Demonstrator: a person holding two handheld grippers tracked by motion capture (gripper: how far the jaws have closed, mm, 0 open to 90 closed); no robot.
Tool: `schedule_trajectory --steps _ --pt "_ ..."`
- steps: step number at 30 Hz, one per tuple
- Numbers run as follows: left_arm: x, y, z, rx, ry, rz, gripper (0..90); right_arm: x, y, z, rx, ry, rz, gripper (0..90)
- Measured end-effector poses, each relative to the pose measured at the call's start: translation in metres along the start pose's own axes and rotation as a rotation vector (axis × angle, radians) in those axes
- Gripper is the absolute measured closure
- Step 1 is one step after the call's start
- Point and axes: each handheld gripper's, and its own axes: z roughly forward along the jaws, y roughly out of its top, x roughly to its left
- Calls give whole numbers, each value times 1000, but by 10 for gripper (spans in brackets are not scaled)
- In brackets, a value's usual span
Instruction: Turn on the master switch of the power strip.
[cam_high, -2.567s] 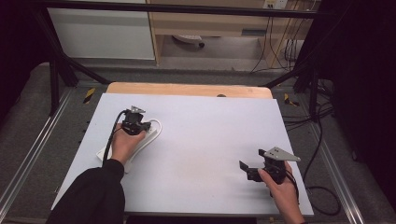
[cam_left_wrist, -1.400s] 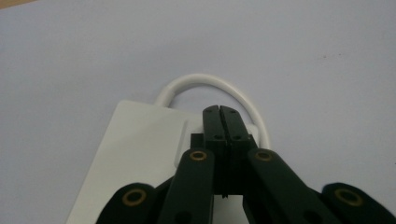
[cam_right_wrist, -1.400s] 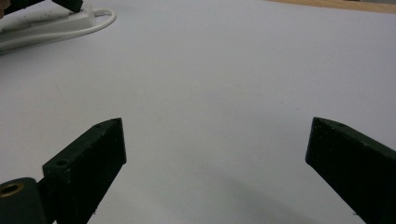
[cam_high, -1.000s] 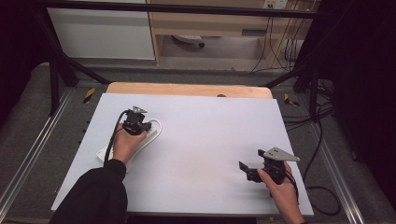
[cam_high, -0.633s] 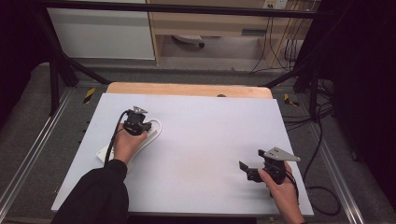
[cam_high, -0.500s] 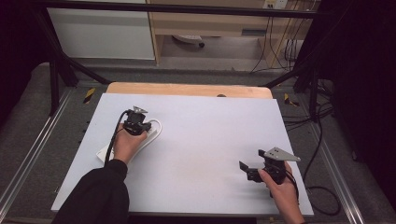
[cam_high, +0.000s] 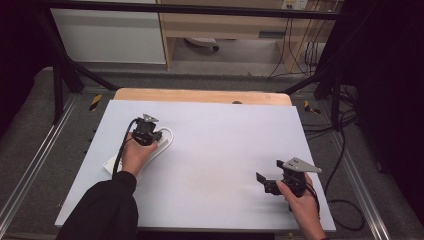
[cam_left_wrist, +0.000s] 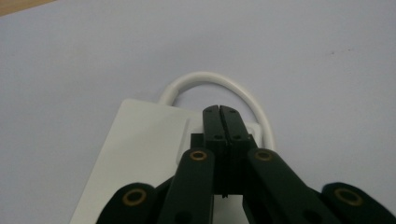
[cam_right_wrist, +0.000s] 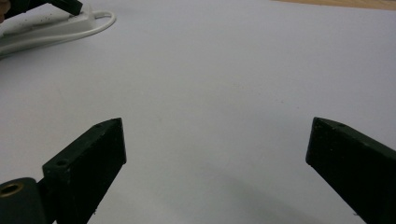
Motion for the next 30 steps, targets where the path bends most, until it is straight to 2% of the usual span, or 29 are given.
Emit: schedule_trajectory --steps 9,17,21,24,30 --pt "1 0 0 -10 -22 -25 900 0 -1 -1 0 -6 1 52" --pt "0 0 -1 -30 -21 -21 900 0 0 0 1 -8 -6 52" --pt "-5 1 0 -38 -22 -7 900 0 1 -1 -4 -6 -9 52" --pt "-6 3 2 -51 -26 -22 900 0 1 -2 -5 -3 -8 52" --pt "-6 4 4 -56 -31 -18 900 -1 1 -2 -9 -2 -4 52"
